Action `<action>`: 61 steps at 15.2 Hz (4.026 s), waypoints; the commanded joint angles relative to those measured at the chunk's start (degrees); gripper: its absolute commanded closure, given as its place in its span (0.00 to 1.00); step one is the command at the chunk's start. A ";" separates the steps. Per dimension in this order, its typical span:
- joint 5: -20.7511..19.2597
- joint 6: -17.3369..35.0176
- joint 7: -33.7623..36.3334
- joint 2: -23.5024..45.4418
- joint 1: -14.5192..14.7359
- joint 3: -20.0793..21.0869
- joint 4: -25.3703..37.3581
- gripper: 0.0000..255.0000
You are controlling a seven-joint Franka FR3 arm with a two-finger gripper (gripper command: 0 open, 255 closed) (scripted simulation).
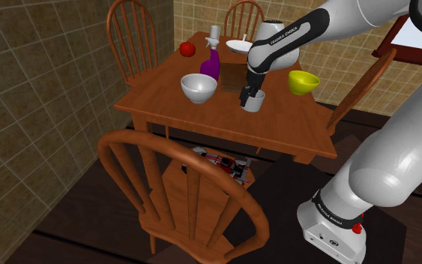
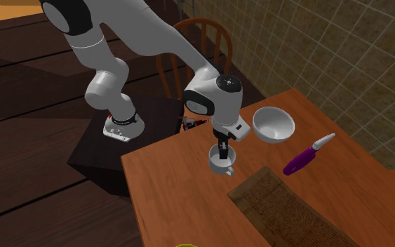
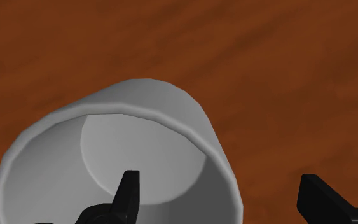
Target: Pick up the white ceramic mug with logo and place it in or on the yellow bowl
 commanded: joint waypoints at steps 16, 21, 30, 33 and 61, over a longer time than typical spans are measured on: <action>-0.38 -1.53 0.24 -1.02 0.01 0.02 0.55 1.00; -1.16 -5.46 0.76 -3.40 0.03 0.12 2.19 1.00; -2.08 -12.53 1.36 -6.85 0.06 0.44 5.91 1.00; -2.27 -14.87 1.49 -7.76 0.08 0.57 7.37 1.00; 1.63 -26.82 -20.07 -0.33 -7.98 -10.79 26.79 1.00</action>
